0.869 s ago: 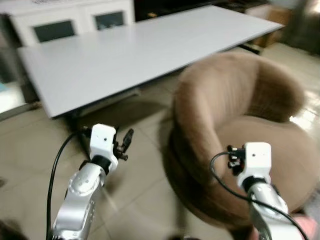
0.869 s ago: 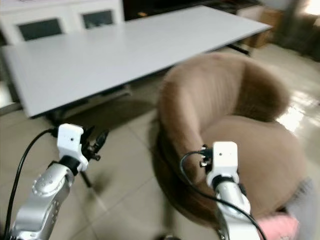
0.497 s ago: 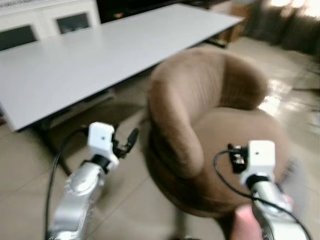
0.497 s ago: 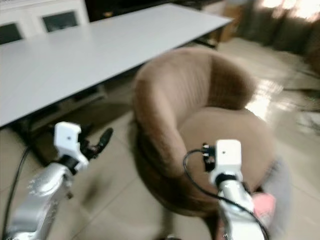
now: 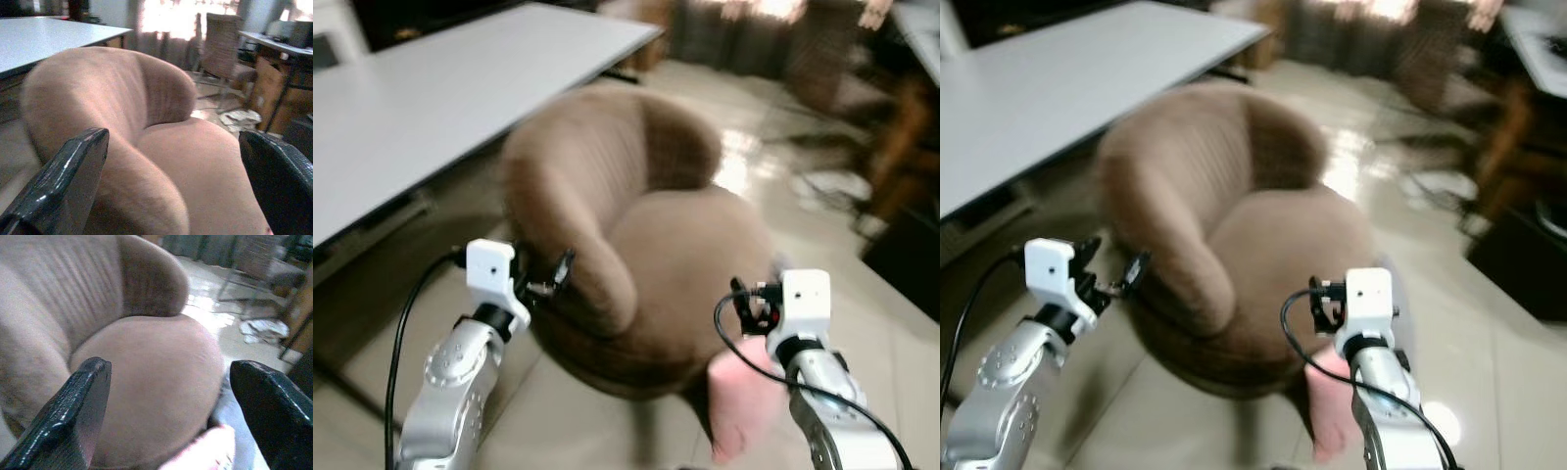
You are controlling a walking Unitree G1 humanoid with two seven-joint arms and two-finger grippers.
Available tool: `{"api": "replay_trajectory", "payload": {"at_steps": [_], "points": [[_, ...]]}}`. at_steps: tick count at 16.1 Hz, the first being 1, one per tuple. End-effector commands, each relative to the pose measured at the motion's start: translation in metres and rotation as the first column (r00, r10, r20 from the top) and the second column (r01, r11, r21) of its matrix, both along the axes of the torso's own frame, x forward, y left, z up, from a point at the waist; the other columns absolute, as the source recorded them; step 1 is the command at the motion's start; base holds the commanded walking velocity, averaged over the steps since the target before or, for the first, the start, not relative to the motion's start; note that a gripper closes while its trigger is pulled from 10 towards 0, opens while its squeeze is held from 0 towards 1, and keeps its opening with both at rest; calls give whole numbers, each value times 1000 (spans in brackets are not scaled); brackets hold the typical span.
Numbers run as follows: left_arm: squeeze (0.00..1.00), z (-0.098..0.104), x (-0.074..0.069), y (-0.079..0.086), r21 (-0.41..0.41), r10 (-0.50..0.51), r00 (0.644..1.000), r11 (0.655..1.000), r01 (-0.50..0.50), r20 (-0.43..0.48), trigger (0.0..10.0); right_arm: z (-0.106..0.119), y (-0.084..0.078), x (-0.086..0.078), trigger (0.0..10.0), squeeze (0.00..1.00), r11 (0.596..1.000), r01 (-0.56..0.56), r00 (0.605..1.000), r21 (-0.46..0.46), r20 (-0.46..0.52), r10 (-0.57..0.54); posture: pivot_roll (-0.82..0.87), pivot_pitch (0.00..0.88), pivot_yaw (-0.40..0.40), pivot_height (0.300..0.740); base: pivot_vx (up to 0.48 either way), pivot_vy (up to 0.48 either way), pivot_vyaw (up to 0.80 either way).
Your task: Move the pillow to the sofa from floor
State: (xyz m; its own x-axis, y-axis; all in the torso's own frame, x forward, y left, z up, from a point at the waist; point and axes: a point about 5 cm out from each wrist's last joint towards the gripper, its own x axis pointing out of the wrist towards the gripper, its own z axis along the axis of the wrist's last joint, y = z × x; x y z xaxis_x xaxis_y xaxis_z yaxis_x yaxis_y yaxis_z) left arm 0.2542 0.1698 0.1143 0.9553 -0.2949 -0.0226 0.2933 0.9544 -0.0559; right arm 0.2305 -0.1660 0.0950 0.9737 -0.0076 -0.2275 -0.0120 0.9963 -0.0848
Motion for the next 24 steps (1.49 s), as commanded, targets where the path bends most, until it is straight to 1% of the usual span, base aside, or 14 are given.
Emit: {"api": "replay_trajectory", "payload": {"at_steps": [1,3,4,5,6,7,9,13,15,18,19,21,24], "points": [[1000,2,1,-6,-10,-31,1000,999,31,2,10000,4,-6,0,10000,1000,1000,17,1000,-14,14,-17,8,0,17,740,0,0,-800],[1000,2,3,-7,-10,-32,999,999,32,6,10000,5,-10,1,10000,1000,999,40,999,-19,27,-40,5,0,22,740,0,0,-800],[1000,3,4,-6,19,-25,1000,1000,24,13,10000,5,-11,0,10000,1000,998,54,998,-37,27,-53,4,0,23,740,0,0,-800],[1000,3,5,-6,31,-18,1000,999,17,16,10000,5,-11,0,10000,1000,997,60,998,-46,26,-58,4,0,23,740,0,0,-800],[8,6,9,-5,16,39,998,999,-40,39,10000,2,-14,0,10000,365,994,94,996,-63,13,-94,4,0,26,740,0,0,-800],[0,8,10,-5,15,54,997,998,-55,53,10000,2,-14,1,10000,0,993,101,995,-58,13,-101,5,0,25,740,0,0,-800],[0,8,12,-4,52,64,996,996,-67,68,10000,4,-16,3,10000,0,993,109,994,-49,23,-108,12,0,21,740,0,0,-800],[0,6,11,-2,90,57,996,994,-63,63,10000,5,-16,3,10000,0,990,134,991,-38,33,-133,5,16,26,740,0,0,-800],[0,9,13,-4,81,41,996,996,-47,84,10000,7,-15,4,10000,0,990,134,990,-38,37,-133,6,39,27,740,135,0,-800],[0,9,12,-2,93,37,996,995,-44,78,10000,6,-13,2,10000,0,992,113,993,-52,26,-111,9,53,26,740,375,0,-794],[0,8,13,-2,110,38,997,993,-46,72,10000,1,-9,2,10000,0,993,84,996,-83,-1,-84,11,58,26,740,465,0,0],[0,8,14,0,112,43,997,992,-51,70,10000,1,-4,3,10000,0,994,50,999,-94,0,-51,13,61,27,740,463,0,0],[0,9,16,1,124,39,997,991,-47,69,10000,2,-3,4,10000,0,994,36,999,-107,8,-36,9,61,34,740,463,0,0]]}}
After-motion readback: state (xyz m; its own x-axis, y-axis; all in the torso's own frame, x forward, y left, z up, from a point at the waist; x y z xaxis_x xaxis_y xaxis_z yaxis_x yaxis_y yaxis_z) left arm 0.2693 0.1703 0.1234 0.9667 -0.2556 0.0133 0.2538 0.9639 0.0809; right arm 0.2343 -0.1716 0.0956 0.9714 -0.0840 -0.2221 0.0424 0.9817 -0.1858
